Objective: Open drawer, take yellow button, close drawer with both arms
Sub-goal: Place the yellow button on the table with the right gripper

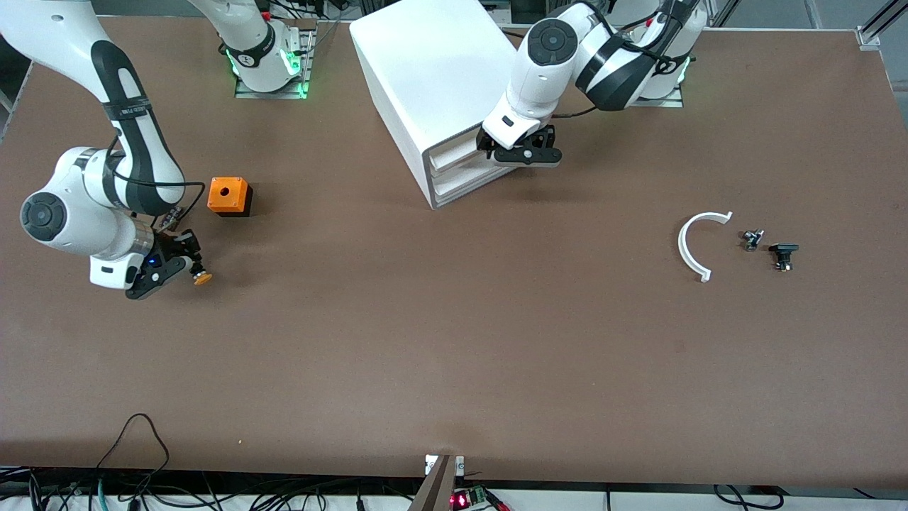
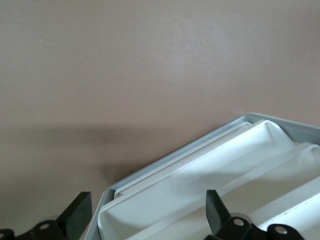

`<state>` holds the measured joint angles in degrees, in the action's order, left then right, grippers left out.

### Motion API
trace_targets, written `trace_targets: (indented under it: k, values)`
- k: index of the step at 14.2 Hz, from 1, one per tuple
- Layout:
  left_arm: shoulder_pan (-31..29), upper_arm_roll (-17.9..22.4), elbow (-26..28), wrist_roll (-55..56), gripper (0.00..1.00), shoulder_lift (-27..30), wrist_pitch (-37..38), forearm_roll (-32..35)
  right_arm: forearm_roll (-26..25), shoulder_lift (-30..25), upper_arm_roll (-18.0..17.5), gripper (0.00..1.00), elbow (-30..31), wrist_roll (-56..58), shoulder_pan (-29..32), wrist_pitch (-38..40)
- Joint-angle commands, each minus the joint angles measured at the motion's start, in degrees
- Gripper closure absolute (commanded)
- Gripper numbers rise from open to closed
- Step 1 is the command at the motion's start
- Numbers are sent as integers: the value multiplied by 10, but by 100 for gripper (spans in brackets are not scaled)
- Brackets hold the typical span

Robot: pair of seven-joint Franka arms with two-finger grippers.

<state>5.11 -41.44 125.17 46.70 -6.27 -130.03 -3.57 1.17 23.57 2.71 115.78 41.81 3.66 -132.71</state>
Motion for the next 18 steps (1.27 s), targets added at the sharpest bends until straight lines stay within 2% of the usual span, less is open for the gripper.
trace_targets:
  k: [1, 3, 4, 5, 6, 8, 11, 13, 16, 18]
  values:
    - [-5, -14, 18, -11, 0, 16, 13, -5, 15, -11, -12, 76, 50, 12, 12, -54]
    - [-12, -13, 16, -12, 0, 16, 3, -5, 25, -11, -11, 63, 54, 11, 12, -58]
    - [-24, -12, 15, -13, 0, 16, -11, 1, 40, -12, -12, 23, 52, 3, 13, -51]
    - [-47, -5, 14, -14, 0, 17, -33, 2, 54, -16, -12, 0, 46, 0, 12, -38]
    - [-75, 12, 11, -14, 0, 19, -50, 1, 59, -20, -13, 0, 28, -10, 11, -12]
    - [-86, 71, -15, -19, 0, 29, -60, 1, 58, -31, -26, 0, -26, -45, 11, 65]
    - [-101, 148, -38, -146, 0, 67, -50, 3, 57, -45, -66, 0, -109, -153, 9, 162]
    - [-117, 173, -56, -222, 0, 105, 17, 2, 52, -67, -105, 0, -126, -239, 9, 180]
    - [-116, 248, -173, -287, 0, 121, 211, 3, 52, -93, -137, 0, -156, -337, 2, 226]
    - [-114, 290, -234, -345, 0, 122, 297, 2, 45, -103, -159, 0, -228, -426, -8, 319]
